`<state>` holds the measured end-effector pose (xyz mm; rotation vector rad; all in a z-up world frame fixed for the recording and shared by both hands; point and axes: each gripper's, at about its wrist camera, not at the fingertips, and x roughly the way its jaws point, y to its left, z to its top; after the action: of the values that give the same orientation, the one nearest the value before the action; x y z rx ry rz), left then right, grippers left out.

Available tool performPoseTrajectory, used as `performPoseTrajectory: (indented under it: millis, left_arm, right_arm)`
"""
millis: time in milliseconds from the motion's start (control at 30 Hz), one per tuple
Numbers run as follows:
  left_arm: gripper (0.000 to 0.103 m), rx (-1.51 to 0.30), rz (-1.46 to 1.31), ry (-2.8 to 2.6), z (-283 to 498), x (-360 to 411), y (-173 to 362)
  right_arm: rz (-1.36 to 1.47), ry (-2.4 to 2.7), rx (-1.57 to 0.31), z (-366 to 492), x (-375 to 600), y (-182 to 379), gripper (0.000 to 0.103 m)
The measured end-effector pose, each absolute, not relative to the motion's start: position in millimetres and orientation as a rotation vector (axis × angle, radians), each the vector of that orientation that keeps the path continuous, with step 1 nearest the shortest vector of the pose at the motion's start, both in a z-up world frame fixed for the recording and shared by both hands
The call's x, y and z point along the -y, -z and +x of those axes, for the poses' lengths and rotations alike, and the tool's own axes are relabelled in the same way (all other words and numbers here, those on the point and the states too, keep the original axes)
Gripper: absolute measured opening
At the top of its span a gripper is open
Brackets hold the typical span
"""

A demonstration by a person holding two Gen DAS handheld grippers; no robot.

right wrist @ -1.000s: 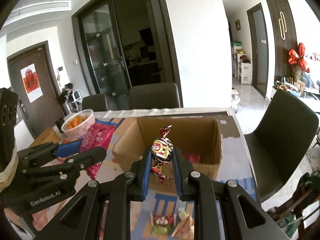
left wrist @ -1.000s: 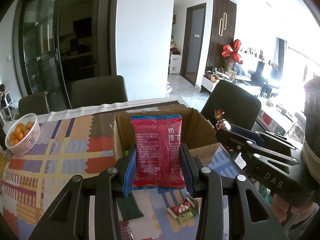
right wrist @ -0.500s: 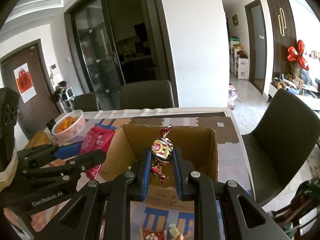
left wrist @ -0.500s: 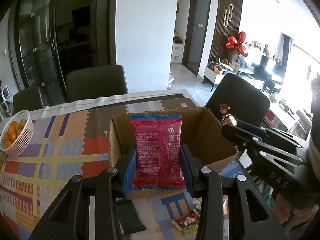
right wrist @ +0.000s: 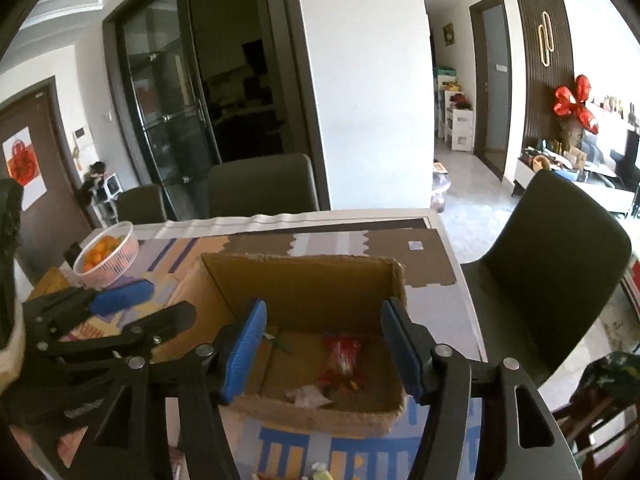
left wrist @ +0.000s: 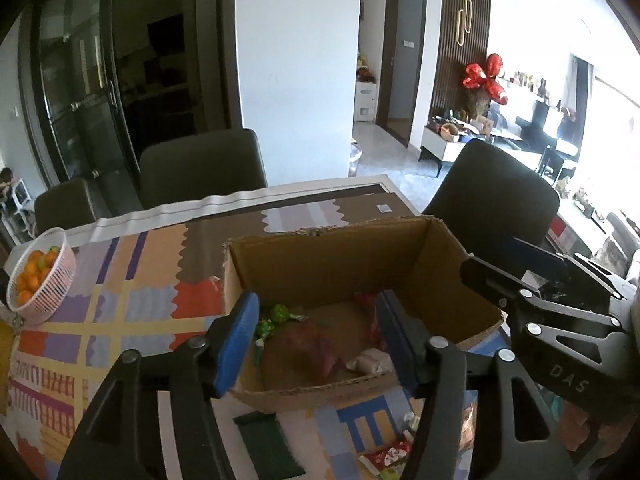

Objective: Organize snacks
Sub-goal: 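Open both tools over the box to drop the candy and red pack, then move the right tool to the beige Fortune biscuit bag while the left tool approaches the red-white candy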

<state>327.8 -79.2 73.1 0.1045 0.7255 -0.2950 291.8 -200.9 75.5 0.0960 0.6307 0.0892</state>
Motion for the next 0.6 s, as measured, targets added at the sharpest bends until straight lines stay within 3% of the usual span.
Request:
performPoseTrajectory:
  millis: [167, 600]
  left_arm:
    - [0.063, -0.691, 0.125, 0.306, 299, 77, -75]
    - [0.064, -0.698, 0.199, 0.373, 250, 91, -56]
  right_arm:
    - [0.103, -0.09, -0.637, 269, 207, -73, 0.062]
    - [0.099, -0.065, -0.653, 215, 218, -57, 0.076]
